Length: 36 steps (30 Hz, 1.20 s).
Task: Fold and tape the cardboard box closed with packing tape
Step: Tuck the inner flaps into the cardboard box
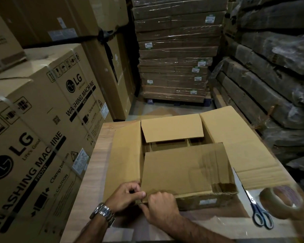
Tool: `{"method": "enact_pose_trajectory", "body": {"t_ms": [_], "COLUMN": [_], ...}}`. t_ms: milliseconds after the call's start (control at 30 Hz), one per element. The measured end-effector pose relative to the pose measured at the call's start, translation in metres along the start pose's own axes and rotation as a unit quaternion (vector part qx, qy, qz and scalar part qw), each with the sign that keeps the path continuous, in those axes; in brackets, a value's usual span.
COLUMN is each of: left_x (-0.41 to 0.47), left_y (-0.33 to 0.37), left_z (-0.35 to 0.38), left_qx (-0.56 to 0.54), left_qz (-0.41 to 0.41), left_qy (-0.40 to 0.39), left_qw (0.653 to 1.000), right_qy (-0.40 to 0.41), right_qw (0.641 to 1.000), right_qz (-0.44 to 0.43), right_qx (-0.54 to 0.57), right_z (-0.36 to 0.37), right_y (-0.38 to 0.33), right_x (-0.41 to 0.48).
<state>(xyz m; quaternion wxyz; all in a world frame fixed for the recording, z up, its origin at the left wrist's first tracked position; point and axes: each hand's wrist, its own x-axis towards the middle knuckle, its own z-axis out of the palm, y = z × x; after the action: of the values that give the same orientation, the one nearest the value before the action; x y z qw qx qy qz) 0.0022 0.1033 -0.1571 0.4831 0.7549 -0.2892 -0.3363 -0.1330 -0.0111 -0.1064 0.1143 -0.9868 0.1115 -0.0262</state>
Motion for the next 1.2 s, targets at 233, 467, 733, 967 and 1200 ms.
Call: {"method": "enact_pose_trajectory", "body": {"t_ms": [233, 467, 733, 967, 1200], "left_x": [-0.003, -0.002, -0.003, -0.005, -0.004], "left_y": [0.006, 0.003, 0.004, 0.006, 0.009], "left_z": [0.002, 0.001, 0.000, -0.001, 0.004], "left_qx": [-0.015, -0.004, -0.006, 0.015, 0.026], "left_qz": [0.010, 0.014, 0.009, -0.005, -0.011], "left_qy": [-0.005, 0.002, 0.006, 0.016, 0.008], "left_qw": [1.000, 1.000, 1.000, 1.000, 1.000], "right_qy": [0.037, 0.005, 0.015, -0.026, 0.073], "right_qw": [0.999, 0.999, 0.999, 0.997, 0.965], "right_qz": [-0.008, 0.039, 0.028, 0.078, 0.239], "right_qx": [-0.011, -0.012, -0.009, 0.014, 0.084], "right_z": [-0.007, 0.009, 0.005, -0.012, -0.032], "right_y": [0.000, 0.000, 0.003, 0.034, 0.131], "right_x": [0.001, 0.004, -0.001, -0.021, -0.073]}}
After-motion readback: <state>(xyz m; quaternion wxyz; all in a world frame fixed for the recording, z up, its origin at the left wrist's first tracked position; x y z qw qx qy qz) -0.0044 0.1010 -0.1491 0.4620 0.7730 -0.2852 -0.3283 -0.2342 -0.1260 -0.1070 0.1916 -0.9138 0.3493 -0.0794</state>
